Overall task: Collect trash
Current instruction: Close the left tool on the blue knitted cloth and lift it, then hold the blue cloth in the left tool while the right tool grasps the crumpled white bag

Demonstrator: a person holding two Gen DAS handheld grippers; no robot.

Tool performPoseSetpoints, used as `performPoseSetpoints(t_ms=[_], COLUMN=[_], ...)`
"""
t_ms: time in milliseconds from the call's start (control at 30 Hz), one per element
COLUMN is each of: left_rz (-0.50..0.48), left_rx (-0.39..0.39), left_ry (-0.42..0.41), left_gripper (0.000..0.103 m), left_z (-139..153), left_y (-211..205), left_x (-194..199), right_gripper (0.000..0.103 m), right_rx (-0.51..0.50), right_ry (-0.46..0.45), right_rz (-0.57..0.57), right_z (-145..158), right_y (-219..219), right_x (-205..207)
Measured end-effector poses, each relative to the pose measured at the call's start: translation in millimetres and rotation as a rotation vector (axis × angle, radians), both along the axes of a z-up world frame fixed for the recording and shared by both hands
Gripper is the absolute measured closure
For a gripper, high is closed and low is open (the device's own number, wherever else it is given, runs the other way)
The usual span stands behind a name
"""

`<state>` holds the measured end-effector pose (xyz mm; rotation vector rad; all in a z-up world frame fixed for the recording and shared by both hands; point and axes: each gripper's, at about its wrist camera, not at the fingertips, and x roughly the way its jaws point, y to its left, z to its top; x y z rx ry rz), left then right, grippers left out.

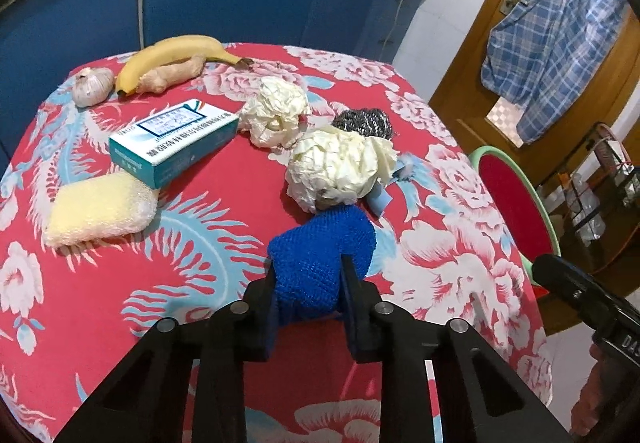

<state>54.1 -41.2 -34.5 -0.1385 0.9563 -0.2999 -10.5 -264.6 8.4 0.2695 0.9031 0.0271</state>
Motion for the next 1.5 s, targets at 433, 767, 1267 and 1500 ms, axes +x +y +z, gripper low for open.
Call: performPoseSetpoints(t_ms=[433, 767, 1267, 1500], left_rz=[0.104, 0.232, 0.298, 0.308], left_rx=[-0.015, 0.005, 0.011, 0.008], left_ry=[-0.085, -0.125, -0.134, -0.118], left_gripper=[0.079, 0.079, 0.078, 0.078], left_z=[34.5, 40.8, 37.7, 31.1], left_y=[50.5, 97.4, 121.4, 127.1], left_x=[-15.7, -5.3, 15.0, 21.7], right_gripper=[0.031, 0.031, 0.031, 0.032], right_rx=[-0.01, -0.03, -0.054, -0.033], right_ry=[0.0, -0.009, -0.012, 0.003], right_rz=[0.095, 0.189, 0.268, 0.266], right_z=[1.7, 1.8, -7.0, -23.4], right_y=[40.4, 81.1, 132.2, 144.4], right_x=[16.3, 38.1, 99.4, 121.8])
